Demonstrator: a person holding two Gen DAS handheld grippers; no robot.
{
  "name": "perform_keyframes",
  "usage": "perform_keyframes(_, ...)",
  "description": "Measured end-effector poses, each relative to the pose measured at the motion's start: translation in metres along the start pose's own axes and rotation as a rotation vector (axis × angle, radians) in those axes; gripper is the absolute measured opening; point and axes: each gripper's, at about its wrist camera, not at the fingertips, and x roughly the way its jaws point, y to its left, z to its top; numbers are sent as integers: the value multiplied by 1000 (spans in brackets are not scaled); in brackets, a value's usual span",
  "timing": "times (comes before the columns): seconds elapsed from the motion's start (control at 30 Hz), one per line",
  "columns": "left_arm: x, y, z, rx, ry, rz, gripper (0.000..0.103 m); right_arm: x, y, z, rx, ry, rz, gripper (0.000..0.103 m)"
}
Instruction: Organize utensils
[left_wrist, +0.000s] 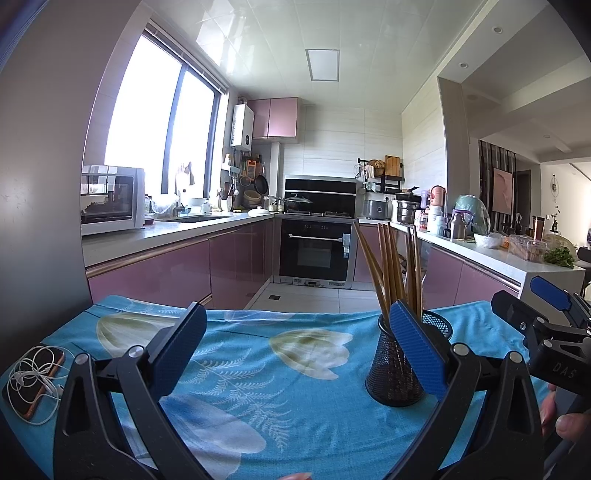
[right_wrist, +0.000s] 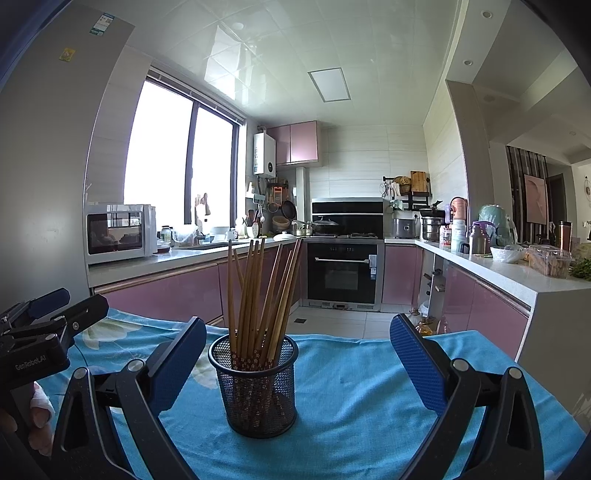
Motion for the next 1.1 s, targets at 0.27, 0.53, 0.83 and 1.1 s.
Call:
perform_keyframes(0.27,0,0,-1,2,1,1,97,0,-1,-1,1,-1,-2,96)
perform_keyframes(0.53,0,-1,-2,2,3,1,97,1,-1,0,3,0,-2,96)
perform_keyframes(0.83,-2,-1,-2,2,6,-2,97,1,-1,-1,3,1,-2,96)
perform_keyframes(1.1,-2,-2,-1,5,5,-2,97,0,-2,-1,7,0,-2,96)
